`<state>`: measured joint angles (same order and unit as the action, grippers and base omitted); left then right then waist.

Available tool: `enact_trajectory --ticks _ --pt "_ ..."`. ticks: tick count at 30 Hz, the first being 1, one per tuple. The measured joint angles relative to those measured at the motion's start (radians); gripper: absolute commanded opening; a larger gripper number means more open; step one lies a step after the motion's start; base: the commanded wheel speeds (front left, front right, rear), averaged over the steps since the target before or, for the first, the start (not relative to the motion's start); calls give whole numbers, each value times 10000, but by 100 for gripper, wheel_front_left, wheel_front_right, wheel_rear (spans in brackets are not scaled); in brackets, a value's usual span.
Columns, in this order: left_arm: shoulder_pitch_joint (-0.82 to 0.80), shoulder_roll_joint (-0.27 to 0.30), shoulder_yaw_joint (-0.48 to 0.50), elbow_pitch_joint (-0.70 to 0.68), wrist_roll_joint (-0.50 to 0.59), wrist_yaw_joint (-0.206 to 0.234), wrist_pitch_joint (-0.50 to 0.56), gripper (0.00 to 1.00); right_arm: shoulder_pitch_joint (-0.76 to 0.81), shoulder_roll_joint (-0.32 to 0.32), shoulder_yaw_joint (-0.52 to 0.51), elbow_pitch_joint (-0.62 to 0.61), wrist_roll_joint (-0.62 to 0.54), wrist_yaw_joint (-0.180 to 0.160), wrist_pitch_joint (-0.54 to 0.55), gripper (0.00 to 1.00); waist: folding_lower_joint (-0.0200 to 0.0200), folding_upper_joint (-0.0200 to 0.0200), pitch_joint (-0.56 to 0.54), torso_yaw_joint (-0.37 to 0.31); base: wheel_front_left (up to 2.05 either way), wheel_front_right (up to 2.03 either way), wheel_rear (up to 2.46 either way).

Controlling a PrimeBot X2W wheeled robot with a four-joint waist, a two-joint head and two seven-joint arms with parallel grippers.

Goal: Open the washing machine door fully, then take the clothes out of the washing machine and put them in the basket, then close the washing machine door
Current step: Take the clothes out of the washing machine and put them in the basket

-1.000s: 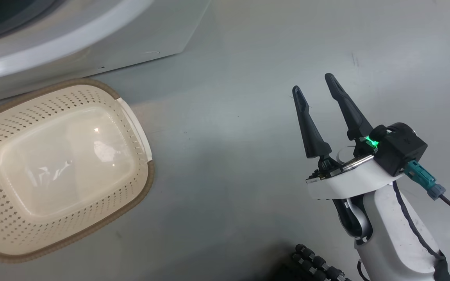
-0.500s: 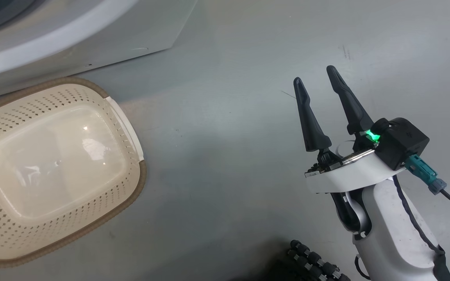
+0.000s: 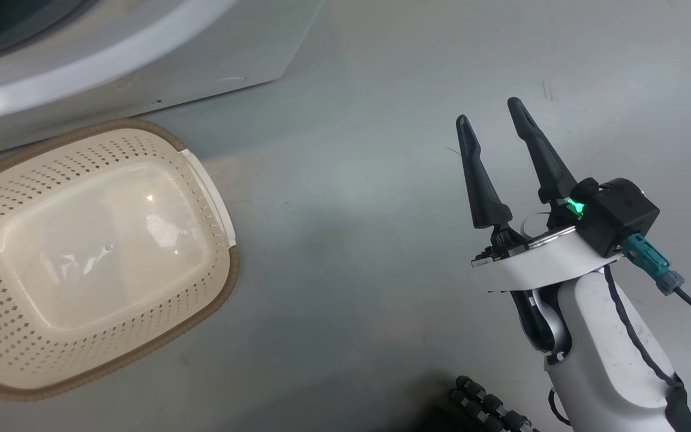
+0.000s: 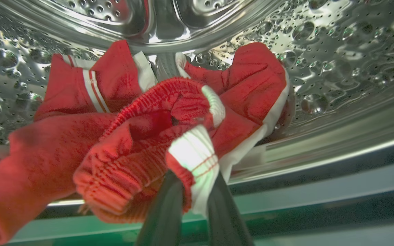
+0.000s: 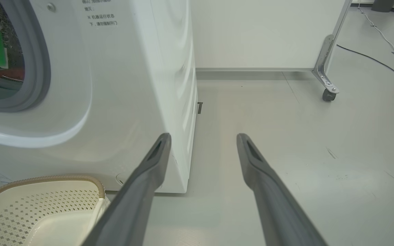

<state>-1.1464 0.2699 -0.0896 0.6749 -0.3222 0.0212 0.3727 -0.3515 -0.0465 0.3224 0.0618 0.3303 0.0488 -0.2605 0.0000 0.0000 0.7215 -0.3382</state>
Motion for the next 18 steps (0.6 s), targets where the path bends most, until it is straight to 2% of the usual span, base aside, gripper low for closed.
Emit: enact_trajectory --ticks 11,18 --pt "76 -499 44 -213 -31 -104 -1760 0 -2 -4 -228 148 -447 4 0 100 0 0 -312 501 0 0 0" --pt "819 -953 -2 -589 -35 -180 -3127 0 16 -10 -295 280 -704 13 0 100 0 0 -635 925 0 0 0"
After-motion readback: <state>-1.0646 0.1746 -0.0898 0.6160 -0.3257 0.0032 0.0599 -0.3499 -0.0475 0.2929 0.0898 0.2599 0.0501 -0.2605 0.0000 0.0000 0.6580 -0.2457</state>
